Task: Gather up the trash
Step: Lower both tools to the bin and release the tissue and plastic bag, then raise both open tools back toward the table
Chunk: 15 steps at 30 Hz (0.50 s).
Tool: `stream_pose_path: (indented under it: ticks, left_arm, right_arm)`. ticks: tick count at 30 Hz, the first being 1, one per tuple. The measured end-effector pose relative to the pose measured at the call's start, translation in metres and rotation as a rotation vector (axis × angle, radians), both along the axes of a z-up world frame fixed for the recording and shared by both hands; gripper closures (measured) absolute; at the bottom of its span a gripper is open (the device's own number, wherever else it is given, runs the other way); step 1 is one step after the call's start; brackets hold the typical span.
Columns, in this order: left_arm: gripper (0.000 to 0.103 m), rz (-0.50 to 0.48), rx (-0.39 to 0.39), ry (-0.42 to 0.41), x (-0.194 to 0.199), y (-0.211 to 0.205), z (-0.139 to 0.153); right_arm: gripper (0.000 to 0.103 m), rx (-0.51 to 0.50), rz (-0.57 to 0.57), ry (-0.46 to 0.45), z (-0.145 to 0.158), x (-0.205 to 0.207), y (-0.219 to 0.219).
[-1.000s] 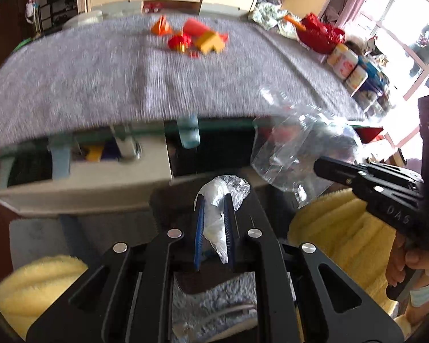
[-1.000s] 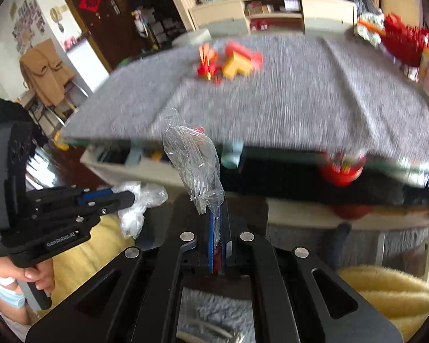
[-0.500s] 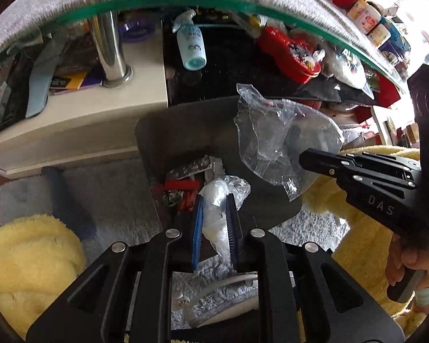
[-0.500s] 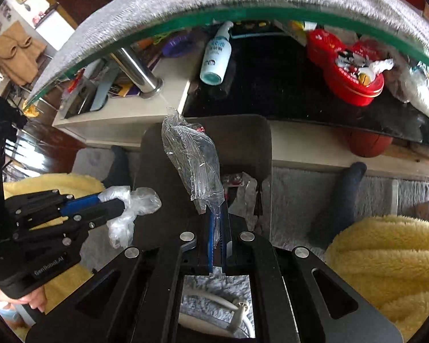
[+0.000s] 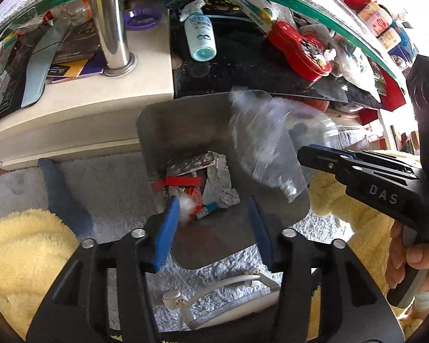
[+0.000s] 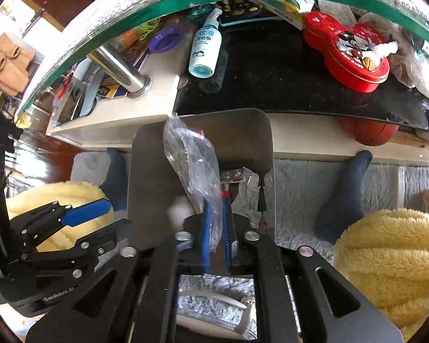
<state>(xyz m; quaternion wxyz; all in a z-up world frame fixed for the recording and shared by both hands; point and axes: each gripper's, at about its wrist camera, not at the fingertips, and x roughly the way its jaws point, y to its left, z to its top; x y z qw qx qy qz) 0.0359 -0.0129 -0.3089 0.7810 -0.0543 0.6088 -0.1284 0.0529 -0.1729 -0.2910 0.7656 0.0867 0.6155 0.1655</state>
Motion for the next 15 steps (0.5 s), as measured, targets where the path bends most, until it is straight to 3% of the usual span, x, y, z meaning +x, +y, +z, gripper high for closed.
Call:
stream_pose_path:
  ticks: [1, 2, 5, 7, 10, 12, 15]
  left_arm:
    - [0.050, 0.006, 0.002, 0.000, 0.000, 0.002, 0.000]
    - [0.048, 0.011, 0.003, -0.001, 0.000, 0.003, 0.001]
    - [0.038, 0.019, 0.012, -0.013, 0.001, 0.007, 0.006]
    - [0.030, 0.028, 0.027, -0.037, 0.001, 0.011, 0.014]
    - [0.017, 0.048, 0.043, -0.068, 0.002, 0.019, 0.026]
    - [0.010, 0.062, 0.046, -0.090, 0.004, 0.025, 0.037]
    - [0.008, 0.081, 0.044, -0.129, 0.007, 0.033, 0.056]
  right_arm:
    - [0.049, 0.006, -0.005, -0.003, 0.001, 0.001, -0.001]
    - [0.045, 0.007, -0.012, -0.014, 0.003, 0.001, -0.002]
    - [0.042, 0.004, -0.028, -0.039, 0.011, 0.004, -0.006]
    - [0.026, -0.009, -0.045, -0.063, 0.018, 0.004, -0.011]
    - [0.013, -0.019, -0.073, -0.104, 0.033, 0.005, -0.023]
    - [0.008, 0.001, -0.090, -0.109, 0.045, 0.008, -0.033]
    - [0.006, 0.032, -0.109, -0.136, 0.062, 0.013, -0.043]
